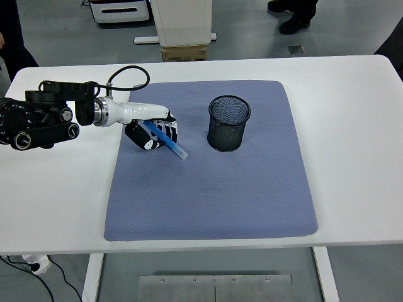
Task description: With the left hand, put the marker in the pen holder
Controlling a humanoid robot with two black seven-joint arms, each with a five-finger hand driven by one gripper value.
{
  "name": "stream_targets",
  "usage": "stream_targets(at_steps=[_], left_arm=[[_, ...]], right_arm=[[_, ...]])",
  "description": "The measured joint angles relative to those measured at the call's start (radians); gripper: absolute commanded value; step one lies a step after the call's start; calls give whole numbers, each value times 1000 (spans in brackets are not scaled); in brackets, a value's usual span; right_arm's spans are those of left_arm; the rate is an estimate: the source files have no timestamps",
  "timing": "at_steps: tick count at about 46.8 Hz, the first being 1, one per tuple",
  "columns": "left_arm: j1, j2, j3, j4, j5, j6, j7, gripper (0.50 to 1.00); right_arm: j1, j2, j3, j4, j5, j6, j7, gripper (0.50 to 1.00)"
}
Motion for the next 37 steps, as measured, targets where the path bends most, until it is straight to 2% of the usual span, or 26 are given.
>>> stream_targets(at_steps=[37], left_arm=[[-9, 1, -23, 7, 1, -1, -8, 500]], right_arm=[[-1, 0, 0, 0, 0, 0, 0, 1000]])
